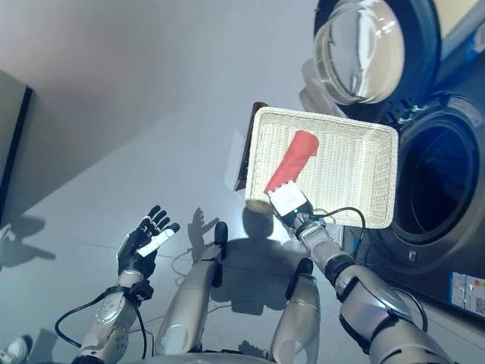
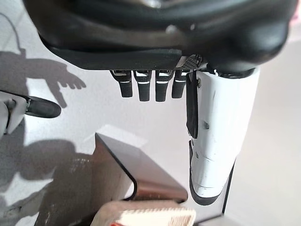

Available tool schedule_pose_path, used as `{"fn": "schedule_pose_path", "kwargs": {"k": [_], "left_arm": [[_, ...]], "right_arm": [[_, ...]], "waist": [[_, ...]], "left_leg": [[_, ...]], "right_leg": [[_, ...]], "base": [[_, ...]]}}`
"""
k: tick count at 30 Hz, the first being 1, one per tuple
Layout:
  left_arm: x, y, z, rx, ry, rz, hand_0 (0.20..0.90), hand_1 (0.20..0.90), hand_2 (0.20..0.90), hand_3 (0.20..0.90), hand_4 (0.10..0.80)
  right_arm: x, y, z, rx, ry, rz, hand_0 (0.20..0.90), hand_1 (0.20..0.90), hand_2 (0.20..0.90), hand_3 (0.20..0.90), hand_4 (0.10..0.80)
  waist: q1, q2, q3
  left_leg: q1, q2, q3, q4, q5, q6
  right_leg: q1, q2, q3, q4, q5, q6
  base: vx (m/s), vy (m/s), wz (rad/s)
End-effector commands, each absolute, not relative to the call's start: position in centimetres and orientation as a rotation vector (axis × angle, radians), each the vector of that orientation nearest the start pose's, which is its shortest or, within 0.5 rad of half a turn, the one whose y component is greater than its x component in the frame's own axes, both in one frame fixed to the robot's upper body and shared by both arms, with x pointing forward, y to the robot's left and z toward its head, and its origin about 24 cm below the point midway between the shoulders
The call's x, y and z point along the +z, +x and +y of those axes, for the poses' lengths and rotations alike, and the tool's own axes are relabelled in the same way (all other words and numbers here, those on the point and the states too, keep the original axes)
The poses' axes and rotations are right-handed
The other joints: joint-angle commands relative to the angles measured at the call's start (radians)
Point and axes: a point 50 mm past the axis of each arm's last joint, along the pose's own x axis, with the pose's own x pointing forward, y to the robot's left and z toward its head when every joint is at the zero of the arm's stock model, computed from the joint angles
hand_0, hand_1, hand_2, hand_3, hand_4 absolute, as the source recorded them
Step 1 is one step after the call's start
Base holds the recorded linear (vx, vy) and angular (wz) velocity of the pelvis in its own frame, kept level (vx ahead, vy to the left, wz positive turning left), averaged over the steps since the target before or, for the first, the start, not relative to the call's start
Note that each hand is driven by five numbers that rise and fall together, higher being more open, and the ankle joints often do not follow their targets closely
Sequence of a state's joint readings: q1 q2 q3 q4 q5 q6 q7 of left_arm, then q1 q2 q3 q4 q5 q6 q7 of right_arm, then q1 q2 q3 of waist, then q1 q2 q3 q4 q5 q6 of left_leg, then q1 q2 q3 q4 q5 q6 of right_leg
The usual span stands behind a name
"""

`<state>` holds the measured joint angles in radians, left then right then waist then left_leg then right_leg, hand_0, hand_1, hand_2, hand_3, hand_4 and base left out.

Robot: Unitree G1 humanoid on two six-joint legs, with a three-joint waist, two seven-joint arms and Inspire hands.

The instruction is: Pick up the clothes and place them into the washing machine

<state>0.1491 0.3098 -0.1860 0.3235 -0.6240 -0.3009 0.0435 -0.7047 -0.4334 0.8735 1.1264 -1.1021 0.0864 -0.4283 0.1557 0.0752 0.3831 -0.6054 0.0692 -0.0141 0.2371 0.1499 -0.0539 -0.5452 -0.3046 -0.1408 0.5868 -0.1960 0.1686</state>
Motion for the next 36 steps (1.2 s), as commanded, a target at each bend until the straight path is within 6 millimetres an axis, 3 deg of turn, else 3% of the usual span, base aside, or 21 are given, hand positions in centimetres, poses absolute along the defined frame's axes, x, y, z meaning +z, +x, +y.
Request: {"fn": "schedule_pose_path", "kwargs": {"k": [1, 9, 22, 36], "left_arm": [[-0.4, 21.2, 21.3, 0.078, -0.23, 0.04, 0.9, 0.9, 0.9, 0.9, 0.8], [0.5, 21.8, 21.2, 0.047, -0.212, 0.006, 0.9, 0.9, 0.9, 0.9, 0.8], [1.8, 22.2, 22.1, 0.051, -0.172, -0.037, 0.9, 0.9, 0.9, 0.9, 0.8], [2.2, 22.0, 23.0, 0.079, -0.161, -0.052, 0.9, 0.9, 0.9, 0.9, 0.8]], "right_arm": [[5.1, 36.7, -19.4, 0.139, -2.176, -0.246, 0.9, 0.9, 0.9, 0.9, 0.8], [6.9, 37.6, -20.3, 0.07, -2.249, -0.263, 0.9, 0.9, 0.9, 0.9, 0.8], [9.8, 39.1, -17.7, 0.062, -2.383, -0.423, 0.9, 0.9, 0.9, 0.9, 0.8], [10.5, 39.1, -20.3, 0.001, -2.433, -0.344, 0.9, 0.9, 0.9, 0.9, 0.8]], "waist": [[0.022, -0.014, -0.001], [0.068, -0.016, 0.015], [0.128, -0.049, 0.039], [0.15, -0.072, 0.058]], "left_leg": [[-0.051, 0.027, -0.024, 0.147, -0.107, -0.073], [-0.079, 0.006, -0.067, 0.14, -0.094, -0.073], [-0.104, -0.02, -0.112, 0.139, -0.095, -0.058], [-0.13, -0.029, -0.137, 0.161, -0.101, -0.058]], "right_leg": [[-0.009, -0.039, 0.004, -0.15, 0.196, 0.006], [-0.003, -0.053, -0.038, -0.135, 0.185, 0.008], [0.002, -0.064, -0.079, -0.12, 0.176, 0.012], [-0.005, -0.059, -0.096, -0.078, 0.144, 0.005]], "base": [[-0.007, -0.042, 0.27], [0.003, -0.036, 0.25], [0.013, -0.023, 0.1], [0.011, -0.015, 0.06]]}}
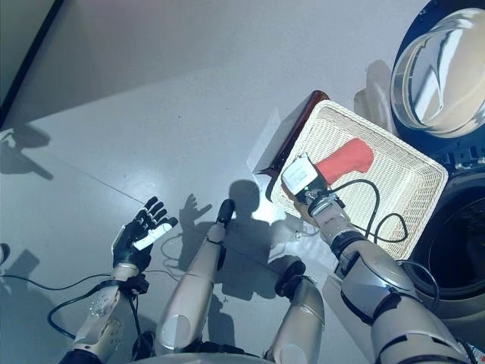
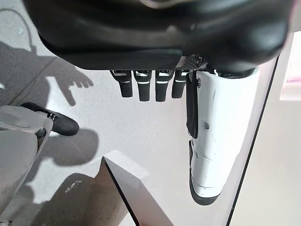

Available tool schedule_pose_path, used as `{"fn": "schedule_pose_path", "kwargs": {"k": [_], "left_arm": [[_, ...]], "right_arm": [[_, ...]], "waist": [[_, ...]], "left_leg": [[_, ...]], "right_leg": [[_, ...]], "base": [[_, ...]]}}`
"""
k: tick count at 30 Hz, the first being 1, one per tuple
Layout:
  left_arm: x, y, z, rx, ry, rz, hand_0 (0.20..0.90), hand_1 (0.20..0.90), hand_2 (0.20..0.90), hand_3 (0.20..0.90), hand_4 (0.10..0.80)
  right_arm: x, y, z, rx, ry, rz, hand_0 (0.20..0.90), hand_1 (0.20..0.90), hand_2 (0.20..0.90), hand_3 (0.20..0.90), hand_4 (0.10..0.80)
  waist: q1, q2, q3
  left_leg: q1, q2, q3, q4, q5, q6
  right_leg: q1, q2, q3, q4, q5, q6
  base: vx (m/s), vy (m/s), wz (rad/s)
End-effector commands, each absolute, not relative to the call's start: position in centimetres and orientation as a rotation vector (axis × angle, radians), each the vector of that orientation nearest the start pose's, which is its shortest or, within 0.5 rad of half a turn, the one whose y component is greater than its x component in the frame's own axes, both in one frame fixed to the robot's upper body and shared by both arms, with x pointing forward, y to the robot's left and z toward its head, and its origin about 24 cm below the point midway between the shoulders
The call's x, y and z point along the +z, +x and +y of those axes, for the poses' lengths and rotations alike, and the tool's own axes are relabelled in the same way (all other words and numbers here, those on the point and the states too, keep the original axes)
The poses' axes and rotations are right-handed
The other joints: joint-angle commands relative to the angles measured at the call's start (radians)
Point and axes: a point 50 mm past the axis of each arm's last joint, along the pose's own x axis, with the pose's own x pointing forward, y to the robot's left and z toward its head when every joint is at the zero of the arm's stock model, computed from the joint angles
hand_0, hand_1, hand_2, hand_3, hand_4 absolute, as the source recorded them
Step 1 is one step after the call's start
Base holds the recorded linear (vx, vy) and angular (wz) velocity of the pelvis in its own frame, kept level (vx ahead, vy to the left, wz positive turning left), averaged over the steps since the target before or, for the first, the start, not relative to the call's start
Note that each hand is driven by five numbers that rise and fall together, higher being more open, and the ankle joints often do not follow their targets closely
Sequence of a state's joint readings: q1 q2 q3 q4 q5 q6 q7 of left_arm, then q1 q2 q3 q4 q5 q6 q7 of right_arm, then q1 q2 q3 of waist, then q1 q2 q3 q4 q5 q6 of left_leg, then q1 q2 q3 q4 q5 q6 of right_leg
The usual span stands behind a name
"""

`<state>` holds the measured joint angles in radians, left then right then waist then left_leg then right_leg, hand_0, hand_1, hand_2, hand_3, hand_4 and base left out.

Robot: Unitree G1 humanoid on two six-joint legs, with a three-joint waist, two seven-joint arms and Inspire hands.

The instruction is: Pick up the clothes and place them into the washing machine

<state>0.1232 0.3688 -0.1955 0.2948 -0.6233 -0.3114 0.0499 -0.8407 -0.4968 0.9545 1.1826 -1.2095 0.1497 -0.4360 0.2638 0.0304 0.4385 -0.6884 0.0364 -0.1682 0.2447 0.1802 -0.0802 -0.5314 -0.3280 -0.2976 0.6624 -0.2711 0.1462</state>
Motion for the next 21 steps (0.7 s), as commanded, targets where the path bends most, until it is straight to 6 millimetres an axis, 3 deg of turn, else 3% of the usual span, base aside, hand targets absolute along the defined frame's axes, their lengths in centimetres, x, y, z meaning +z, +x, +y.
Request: {"fn": "schedule_pose_path", "kwargs": {"k": [1, 9, 10, 11, 21], "left_arm": [[2.2, 21.8, 23.0, 0.083, -0.166, -0.055, 0.9, 0.9, 0.9, 0.9, 0.8], [1.9, 21.4, 23.1, 0.104, -0.187, -0.044, 0.9, 0.9, 0.9, 0.9, 0.8], [1.8, 21.3, 23.1, 0.108, -0.189, -0.041, 0.9, 0.9, 0.9, 0.9, 0.8], [1.9, 21.3, 23.2, 0.11, -0.19, -0.042, 0.9, 0.9, 0.9, 0.9, 0.8], [2.2, 21.2, 23.7, 0.131, -0.176, -0.058, 0.9, 0.9, 0.9, 0.9, 0.8]], "right_arm": [[10.3, 39.1, -20.7, 0.007, -2.449, -0.315, 0.9, 0.9, 0.9, 0.9, 0.8], [9.4, 38.8, -20.9, 0.019, -2.45, -0.249, 0.9, 0.9, 0.9, 0.9, 0.8], [9.3, 38.8, -20.8, 0.019, -2.45, -0.24, 0.488, 0.488, 0.488, 0.488, 0.506], [9.2, 38.8, -20.8, 0.014, -2.446, -0.23, 0.2, 0.2, 0.2, 0.2, 0.3], [10.0, 39.2, -20.0, -0.044, -2.396, -0.257, 0.2, 0.2, 0.2, 0.2, 0.3]], "waist": [[0.04, -0.025, 0.007], [0.031, -0.018, 0.023], [0.029, -0.015, 0.024], [0.029, -0.012, 0.025], [0.017, -0.007, 0.037]], "left_leg": [[-0.049, 0.002, 0.016, 0.165, -0.137, -0.029], [-0.081, -0.003, 0.016, 0.231, -0.167, -0.02], [-0.085, -0.003, 0.017, 0.242, -0.172, -0.019], [-0.089, -0.003, 0.017, 0.251, -0.175, -0.019], [-0.089, 0.002, 0.029, 0.267, -0.184, -0.013]], "right_leg": [[-0.025, -0.036, 0.065, -0.141, 0.215, 0.027], [-0.06, -0.035, 0.083, -0.076, 0.186, 0.02], [-0.069, -0.035, 0.086, -0.067, 0.184, 0.019], [-0.075, -0.036, 0.089, -0.059, 0.18, 0.018], [-0.093, -0.035, 0.112, -0.049, 0.184, 0.017]], "base": [[0.0, 0.0, 0.0], [-0.012, 0.012, 0.03], [-0.029, 0.032, 0.02], [-0.029, 0.032, -0.02], [-0.016, 0.007, -0.03]]}}
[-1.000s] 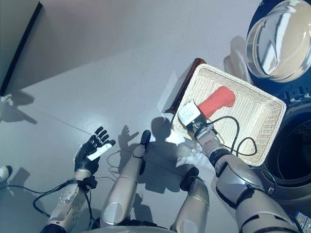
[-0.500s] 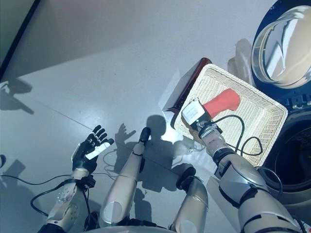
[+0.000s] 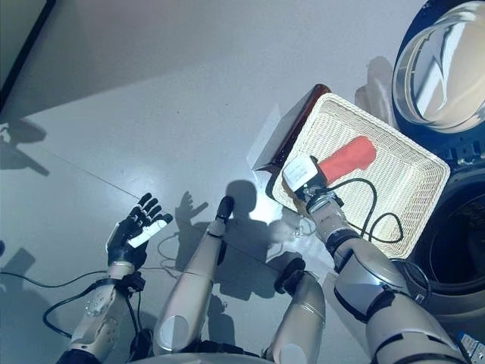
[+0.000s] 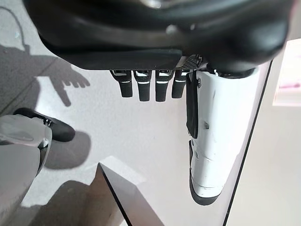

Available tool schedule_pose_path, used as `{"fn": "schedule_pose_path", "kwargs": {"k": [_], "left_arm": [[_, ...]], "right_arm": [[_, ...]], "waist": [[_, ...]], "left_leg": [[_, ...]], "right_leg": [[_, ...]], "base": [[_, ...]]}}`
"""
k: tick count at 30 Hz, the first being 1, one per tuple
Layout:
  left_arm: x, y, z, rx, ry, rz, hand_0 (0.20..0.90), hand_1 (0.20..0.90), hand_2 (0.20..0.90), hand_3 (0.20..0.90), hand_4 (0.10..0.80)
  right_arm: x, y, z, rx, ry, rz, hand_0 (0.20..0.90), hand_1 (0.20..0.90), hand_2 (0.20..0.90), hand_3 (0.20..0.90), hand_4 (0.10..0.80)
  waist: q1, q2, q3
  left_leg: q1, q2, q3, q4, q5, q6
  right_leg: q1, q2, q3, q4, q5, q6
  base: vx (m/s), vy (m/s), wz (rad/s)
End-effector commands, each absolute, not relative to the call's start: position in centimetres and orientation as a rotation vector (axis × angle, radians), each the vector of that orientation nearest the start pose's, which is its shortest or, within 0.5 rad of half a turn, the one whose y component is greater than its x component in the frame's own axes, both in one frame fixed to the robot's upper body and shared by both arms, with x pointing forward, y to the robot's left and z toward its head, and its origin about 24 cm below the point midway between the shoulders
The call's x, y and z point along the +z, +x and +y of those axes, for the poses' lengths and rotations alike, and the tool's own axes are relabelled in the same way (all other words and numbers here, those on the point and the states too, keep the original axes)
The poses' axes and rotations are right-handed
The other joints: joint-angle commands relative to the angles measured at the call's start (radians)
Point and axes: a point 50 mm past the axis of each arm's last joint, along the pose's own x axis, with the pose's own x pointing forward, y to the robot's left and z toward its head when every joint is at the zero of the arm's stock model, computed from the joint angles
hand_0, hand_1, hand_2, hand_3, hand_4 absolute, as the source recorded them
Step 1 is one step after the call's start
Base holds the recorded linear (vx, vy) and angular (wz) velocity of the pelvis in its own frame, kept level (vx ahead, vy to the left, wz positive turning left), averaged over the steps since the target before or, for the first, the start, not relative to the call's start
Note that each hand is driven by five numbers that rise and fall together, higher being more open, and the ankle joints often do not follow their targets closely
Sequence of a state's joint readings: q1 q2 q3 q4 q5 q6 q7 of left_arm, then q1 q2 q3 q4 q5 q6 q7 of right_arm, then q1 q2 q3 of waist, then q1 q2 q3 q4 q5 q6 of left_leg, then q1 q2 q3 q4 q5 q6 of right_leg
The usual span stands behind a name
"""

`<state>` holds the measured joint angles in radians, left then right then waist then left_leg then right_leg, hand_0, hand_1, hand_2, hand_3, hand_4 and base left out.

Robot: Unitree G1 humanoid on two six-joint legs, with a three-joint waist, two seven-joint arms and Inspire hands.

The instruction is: Pick up the clothes and place them into the washing machine

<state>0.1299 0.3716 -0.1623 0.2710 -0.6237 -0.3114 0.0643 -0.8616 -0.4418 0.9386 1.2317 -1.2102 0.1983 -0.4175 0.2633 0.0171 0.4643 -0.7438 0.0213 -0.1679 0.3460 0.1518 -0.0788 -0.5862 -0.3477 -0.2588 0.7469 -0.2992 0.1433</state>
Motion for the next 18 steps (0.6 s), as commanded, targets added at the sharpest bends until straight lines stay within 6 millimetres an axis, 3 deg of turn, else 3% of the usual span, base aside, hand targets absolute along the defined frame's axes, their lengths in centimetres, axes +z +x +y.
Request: {"fn": "schedule_pose_path", "kwargs": {"k": [1, 18], "left_arm": [[2.24, 21.24, 23.75, 0.134, -0.177, -0.06, 0.9, 0.9, 0.9, 0.9, 0.8], [1.7, 21.25, 24.02, 0.143, -0.162, -0.039, 0.9, 0.9, 0.9, 0.9, 0.8]], "right_arm": [[10.01, 39.16, -19.93, -0.044, -2.393, -0.266, 0.2, 0.2, 0.2, 0.2, 0.3], [9.46, 38.21, -20.04, -0.083, -2.247, -0.349, 0.2, 0.2, 0.2, 0.2, 0.3]], "waist": [[0.017, 0.006, 0.011], [-0.012, -0.02, -0.015]], "left_leg": [[-0.034, 0.016, 0.03, 0.166, -0.156, -0.013], [0.011, 0.028, 0.039, 0.117, -0.143, -0.009]], "right_leg": [[-0.039, -0.015, 0.074, -0.134, 0.212, 0.02], [0.001, -0.008, 0.07, -0.192, 0.249, 0.026]], "base": [[0.0, 0.0, 0.0], [0.002, 0.001, 0.0]]}}
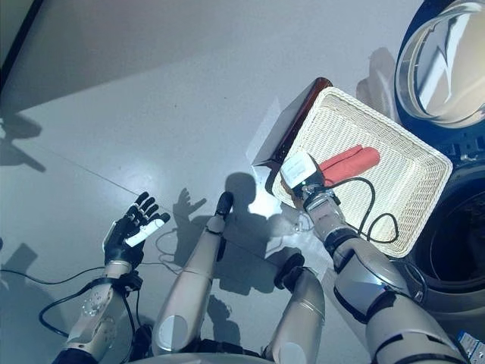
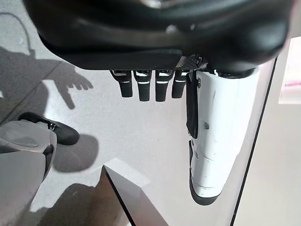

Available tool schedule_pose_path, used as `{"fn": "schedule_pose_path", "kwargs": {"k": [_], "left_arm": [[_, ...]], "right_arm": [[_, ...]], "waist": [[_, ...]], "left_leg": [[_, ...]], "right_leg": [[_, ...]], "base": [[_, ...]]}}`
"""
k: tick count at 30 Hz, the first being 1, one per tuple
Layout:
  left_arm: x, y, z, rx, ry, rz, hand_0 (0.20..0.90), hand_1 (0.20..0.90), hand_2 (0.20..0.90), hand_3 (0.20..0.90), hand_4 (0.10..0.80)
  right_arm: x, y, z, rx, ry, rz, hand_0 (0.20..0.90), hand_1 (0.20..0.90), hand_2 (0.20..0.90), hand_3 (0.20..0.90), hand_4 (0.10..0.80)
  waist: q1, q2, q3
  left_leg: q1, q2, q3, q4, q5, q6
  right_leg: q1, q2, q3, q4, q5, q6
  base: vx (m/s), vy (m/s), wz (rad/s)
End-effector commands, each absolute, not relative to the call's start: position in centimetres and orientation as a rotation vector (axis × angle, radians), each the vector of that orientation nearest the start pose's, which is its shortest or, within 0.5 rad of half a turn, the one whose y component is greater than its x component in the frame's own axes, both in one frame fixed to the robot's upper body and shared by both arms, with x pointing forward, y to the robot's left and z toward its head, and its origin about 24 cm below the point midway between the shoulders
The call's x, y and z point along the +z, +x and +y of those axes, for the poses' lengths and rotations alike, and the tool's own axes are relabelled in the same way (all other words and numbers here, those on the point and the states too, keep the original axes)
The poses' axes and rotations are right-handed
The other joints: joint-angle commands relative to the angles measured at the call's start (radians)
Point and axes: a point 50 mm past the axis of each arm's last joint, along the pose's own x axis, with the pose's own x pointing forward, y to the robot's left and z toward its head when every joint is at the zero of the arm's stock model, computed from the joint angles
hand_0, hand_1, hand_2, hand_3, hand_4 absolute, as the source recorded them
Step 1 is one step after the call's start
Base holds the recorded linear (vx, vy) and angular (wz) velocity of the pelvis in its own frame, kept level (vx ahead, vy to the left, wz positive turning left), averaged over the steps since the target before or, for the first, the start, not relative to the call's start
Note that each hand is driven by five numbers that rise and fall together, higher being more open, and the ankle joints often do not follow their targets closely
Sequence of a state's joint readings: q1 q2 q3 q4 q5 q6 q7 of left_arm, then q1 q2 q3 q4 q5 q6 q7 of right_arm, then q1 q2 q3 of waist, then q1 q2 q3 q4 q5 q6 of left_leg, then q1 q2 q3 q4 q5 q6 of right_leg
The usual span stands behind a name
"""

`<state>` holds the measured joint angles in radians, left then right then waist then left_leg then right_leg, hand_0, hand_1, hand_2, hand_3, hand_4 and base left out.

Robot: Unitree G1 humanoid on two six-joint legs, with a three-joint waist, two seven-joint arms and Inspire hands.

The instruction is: Pick up the clothes and place them into the washing machine

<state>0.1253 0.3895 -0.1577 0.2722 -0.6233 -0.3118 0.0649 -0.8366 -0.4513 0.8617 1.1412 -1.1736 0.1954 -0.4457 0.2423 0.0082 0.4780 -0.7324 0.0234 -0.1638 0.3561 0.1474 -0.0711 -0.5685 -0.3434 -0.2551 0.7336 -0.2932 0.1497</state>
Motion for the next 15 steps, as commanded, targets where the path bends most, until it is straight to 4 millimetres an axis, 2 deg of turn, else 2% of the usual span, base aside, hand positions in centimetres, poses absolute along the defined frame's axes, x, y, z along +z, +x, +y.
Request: {"fn": "schedule_pose_path", "kwargs": {"k": [1, 5, 10, 15], "left_arm": [[1.6, 21.2, 24.0, 0.137, -0.158, -0.035, 0.9, 0.9, 0.9, 0.9, 0.8], [1.4, 21.1, 24.0, 0.135, -0.165, -0.026, 0.9, 0.9, 0.9, 0.9, 0.8], [1.2, 21.1, 24.0, 0.138, -0.169, -0.02, 0.9, 0.9, 0.9, 0.9, 0.8], [0.7, 20.8, 24.0, 0.154, -0.168, -0.002, 0.9, 0.9, 0.9, 0.9, 0.8]], "right_arm": [[9.3, 38.1, -20.3, -0.08, -2.248, -0.342, 0.2, 0.2, 0.2, 0.2, 0.3], [9.4, 37.6, -21.9, -0.101, -2.24, -0.32, 0.2, 0.2, 0.2, 0.2, 0.3], [9.0, 36.9, -22.8, -0.108, -2.216, -0.317, 0.2, 0.2, 0.2, 0.2, 0.3], [8.7, 35.5, -24.0, -0.156, -2.103, -0.33, 0.2, 0.2, 0.2, 0.2, 0.3]], "waist": [[0.005, -0.013, -0.033], [-0.011, -0.021, -0.047], [-0.03, -0.025, -0.062], [-0.061, -0.035, -0.081]], "left_leg": [[0.006, 0.028, 0.038, 0.105, -0.139, -0.017], [0.036, 0.035, 0.045, 0.09, -0.141, -0.014], [0.062, 0.043, 0.057, 0.079, -0.142, -0.012], [0.101, 0.047, 0.075, 0.055, -0.141, -0.011]], "right_leg": [[-0.011, -0.012, 0.068, -0.189, 0.248, 0.022], [0.01, -0.008, 0.077, -0.217, 0.263, 0.026], [0.031, -0.006, 0.085, -0.248, 0.277, 0.029], [0.063, -0.001, 0.094, -0.291, 0.295, 0.034]], "base": [[0.015, 0.01, -0.07], [0.015, 0.023, -0.2], [0.033, 0.025, -0.14], [0.028, 0.018, -0.11]]}}
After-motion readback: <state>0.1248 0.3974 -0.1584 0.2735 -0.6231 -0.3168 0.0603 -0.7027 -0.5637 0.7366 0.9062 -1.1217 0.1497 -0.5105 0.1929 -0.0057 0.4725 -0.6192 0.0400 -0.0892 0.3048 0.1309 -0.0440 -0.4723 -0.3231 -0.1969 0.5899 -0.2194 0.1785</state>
